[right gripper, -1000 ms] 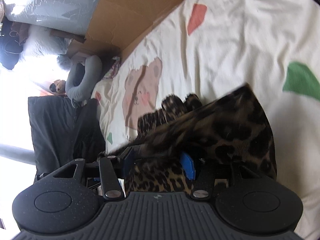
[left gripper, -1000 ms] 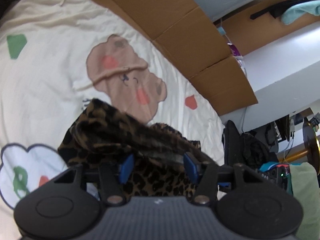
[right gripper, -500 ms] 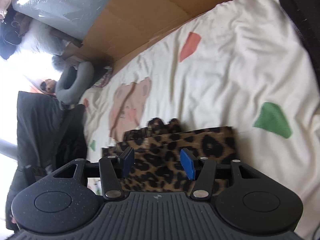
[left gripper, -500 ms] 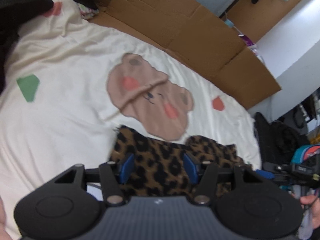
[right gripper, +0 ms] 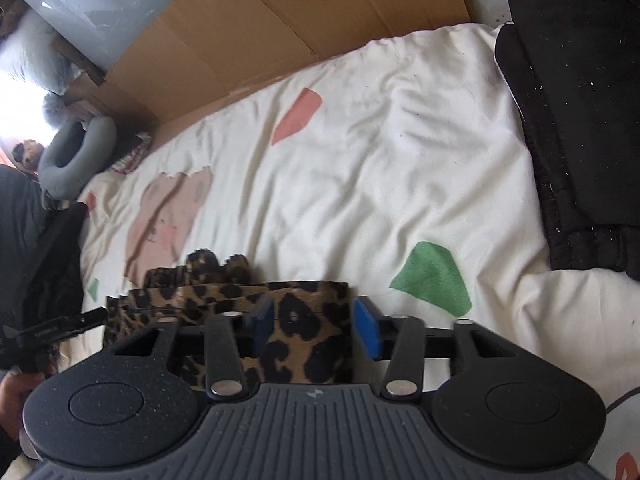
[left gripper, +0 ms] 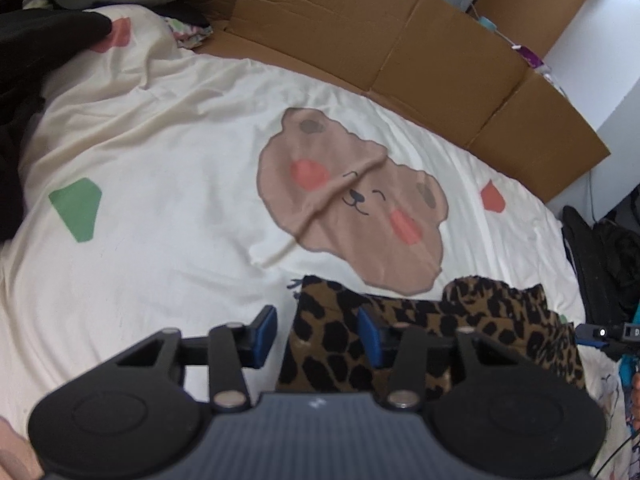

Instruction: Fold clothes

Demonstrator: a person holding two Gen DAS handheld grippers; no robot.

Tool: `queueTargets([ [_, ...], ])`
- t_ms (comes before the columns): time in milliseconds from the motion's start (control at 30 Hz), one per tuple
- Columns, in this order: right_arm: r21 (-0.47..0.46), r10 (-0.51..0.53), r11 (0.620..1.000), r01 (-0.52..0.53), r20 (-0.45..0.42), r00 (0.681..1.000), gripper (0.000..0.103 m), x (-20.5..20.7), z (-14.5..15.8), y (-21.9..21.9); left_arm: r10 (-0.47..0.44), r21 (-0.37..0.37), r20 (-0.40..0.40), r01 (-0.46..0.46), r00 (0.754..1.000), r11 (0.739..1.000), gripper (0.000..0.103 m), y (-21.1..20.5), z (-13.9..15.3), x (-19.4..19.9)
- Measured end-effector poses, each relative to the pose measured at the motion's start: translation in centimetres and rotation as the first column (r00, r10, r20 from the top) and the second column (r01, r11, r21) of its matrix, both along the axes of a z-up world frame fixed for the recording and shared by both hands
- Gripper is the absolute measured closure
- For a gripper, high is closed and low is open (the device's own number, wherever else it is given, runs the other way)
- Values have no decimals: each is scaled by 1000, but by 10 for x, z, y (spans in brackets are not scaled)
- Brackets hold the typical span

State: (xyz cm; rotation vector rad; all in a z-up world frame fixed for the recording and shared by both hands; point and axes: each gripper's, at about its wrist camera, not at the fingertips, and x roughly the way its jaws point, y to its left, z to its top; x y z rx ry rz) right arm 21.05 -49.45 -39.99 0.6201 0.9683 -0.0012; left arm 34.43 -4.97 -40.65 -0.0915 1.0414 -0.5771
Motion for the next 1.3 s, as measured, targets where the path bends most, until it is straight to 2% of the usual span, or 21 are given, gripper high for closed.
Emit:
queueTargets([
  [67,0,6,1000,-6,4,1000,84,3,-1,0,1,2,1,-1,1000,1000,75,-1,-3,2],
  [100,-4,9,1000,-9,5,1000,90,4,-1,1,-5,4,3,5,1000,1000,86,-2,-3,3],
  [167,-5,5,1000,-5,2,1000,98,6,-1,-1,-17,14,19,17,1000,1000,91,-3,-2,2],
  [200,0,0,1000,0,8,1000,100,5,0,-3,-24,23,33,23,999,999,98,-4,-1,2],
  [300,24,-31,999,30,32,999,102,1,4,-8,-3,-18,51,4,999,1000,100,2,3,1],
  [433,56,-87,995,84,45,995,102,-7,6,-15,56,-77,35,-53,998,996,101,13,4,2],
  [600,30,-76,997,75,18,997,103,-2,-3,-9,36,-34,33,-35,999,999,100,5,-1,3],
  [667,22,-69,997,69,0,998,101,1,-6,-7,21,-3,26,-21,999,1000,95,0,-3,3],
  [733,10,-67,998,67,-10,998,97,2,-7,-6,14,14,36,-14,999,1000,85,-2,-4,3],
  [800,1,-51,999,51,-15,999,85,2,-7,-4,12,15,37,-13,999,1000,84,-2,-5,4],
  [867,-7,-37,999,37,-16,999,77,1,-6,-1,0,23,41,-1,999,1000,84,-5,-6,5],
  [1033,-31,-4,1000,2,-37,999,75,6,-14,6,-39,69,46,35,998,997,80,-15,-14,6],
  [1100,-57,18,998,-20,-47,999,67,9,-18,12,-50,82,48,46,998,996,78,-18,-17,6],
  [1200,-104,48,993,-53,-55,997,64,15,-22,22,-77,113,67,69,995,991,75,-26,-19,5],
  [1300,-157,83,983,-91,-59,995,64,21,-22,32,-131,179,100,111,986,978,71,-37,-18,-2],
])
